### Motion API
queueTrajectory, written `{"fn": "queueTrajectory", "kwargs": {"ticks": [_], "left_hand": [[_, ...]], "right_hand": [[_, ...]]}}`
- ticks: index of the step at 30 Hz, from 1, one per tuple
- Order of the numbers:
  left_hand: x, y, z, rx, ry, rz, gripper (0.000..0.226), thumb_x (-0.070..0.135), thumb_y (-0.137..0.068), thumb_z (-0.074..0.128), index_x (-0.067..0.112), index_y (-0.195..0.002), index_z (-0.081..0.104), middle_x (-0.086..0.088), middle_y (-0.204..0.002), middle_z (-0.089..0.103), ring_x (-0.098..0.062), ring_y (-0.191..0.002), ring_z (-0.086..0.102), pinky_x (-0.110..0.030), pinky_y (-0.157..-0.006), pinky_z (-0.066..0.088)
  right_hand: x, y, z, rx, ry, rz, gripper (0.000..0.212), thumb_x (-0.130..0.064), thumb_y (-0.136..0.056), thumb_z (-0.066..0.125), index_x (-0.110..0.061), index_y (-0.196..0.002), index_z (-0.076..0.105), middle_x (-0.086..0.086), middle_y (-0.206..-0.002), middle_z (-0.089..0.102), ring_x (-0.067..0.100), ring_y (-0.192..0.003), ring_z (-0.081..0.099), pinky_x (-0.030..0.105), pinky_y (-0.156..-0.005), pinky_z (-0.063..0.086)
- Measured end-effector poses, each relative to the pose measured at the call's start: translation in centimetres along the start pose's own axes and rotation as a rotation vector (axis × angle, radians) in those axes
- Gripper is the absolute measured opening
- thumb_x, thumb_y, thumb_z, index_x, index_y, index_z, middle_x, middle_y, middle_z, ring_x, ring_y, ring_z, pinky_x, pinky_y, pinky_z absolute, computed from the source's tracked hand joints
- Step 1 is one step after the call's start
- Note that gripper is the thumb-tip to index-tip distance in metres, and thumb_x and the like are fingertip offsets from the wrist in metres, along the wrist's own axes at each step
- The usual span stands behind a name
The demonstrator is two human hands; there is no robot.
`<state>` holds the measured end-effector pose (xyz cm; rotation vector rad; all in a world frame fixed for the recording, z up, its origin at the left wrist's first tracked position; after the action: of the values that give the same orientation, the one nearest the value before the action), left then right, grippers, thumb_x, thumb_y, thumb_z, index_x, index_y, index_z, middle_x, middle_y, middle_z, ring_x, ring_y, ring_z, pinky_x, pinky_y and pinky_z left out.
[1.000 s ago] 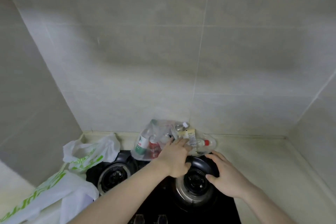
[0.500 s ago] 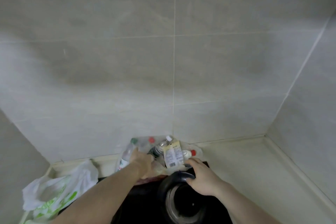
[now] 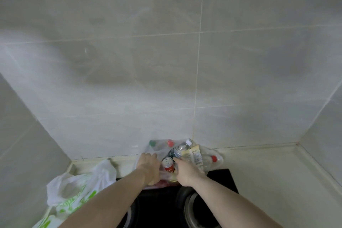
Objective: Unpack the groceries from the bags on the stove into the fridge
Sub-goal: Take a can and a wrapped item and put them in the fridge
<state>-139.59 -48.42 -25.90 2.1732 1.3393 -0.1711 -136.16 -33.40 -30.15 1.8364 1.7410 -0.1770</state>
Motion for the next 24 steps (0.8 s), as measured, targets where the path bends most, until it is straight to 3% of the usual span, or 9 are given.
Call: {"fn": "queueTrajectory", "kwargs": {"ticks": [9,13,17,20,24], "left_hand": [[-0.3,0.5,0.6,0.058,0.033,0.017,0.040,0.037,-0.096,0.050,0.013,-0.124,0.063,-0.011,-0.125,0.051,-0.033,-0.116,0.049,-0.047,-0.100,0.035],[-0.2,0.5,0.6,0.059,0.051,0.038,0.043,0.040,-0.096,0.047,0.010,-0.123,0.064,-0.012,-0.124,0.051,-0.034,-0.116,0.048,-0.048,-0.102,0.035],[-0.4,0.7,0.0,0.100,0.099,0.034,0.038,0.041,-0.097,0.047,0.016,-0.117,0.068,-0.011,-0.119,0.055,-0.033,-0.110,0.050,-0.046,-0.096,0.037],[-0.3,0.9,-0.7,0.145,0.162,0.045,0.035,0.034,-0.100,0.039,0.019,-0.108,0.070,-0.011,-0.111,0.059,-0.031,-0.103,0.054,-0.044,-0.090,0.043],[0.4,1.0,-1.7,0.219,0.277,0.008,0.027,0.025,-0.093,0.052,0.014,-0.110,0.070,-0.007,-0.111,0.063,-0.028,-0.099,0.063,-0.043,-0.088,0.056]], "right_hand": [[-2.3,-5.1,2.3,-0.010,0.168,0.002,0.088,-0.008,-0.080,0.080,-0.024,-0.155,0.036,-0.001,-0.147,0.049,0.030,-0.132,0.054,0.043,-0.108,0.049],[-1.8,-6.0,2.8,0.050,0.132,0.020,0.078,-0.017,-0.078,0.082,-0.025,-0.142,0.039,0.003,-0.125,0.066,0.029,-0.115,0.066,0.043,-0.095,0.056],[-0.5,-4.6,1.0,0.080,0.033,0.035,0.053,-0.023,-0.083,0.079,-0.029,-0.124,0.047,-0.003,-0.116,0.067,0.022,-0.107,0.065,0.034,-0.087,0.053],[1.4,-2.2,-1.6,0.171,-0.096,0.032,0.059,-0.033,-0.084,0.082,-0.037,-0.129,0.045,-0.011,-0.118,0.065,0.014,-0.105,0.064,0.031,-0.090,0.052],[5.0,2.4,-5.9,0.399,-0.203,0.042,0.062,-0.040,-0.073,0.084,-0.046,-0.124,0.049,-0.018,-0.108,0.069,0.008,-0.102,0.068,0.030,-0.090,0.052]]}}
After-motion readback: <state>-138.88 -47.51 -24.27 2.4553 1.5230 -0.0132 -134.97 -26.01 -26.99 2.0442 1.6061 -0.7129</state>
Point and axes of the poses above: each hand's wrist, its own y-axis away from the middle knuckle, its own z-axis out of the palm, x = y × z, the point moved 4 cm from there along -y, towards the middle knuckle
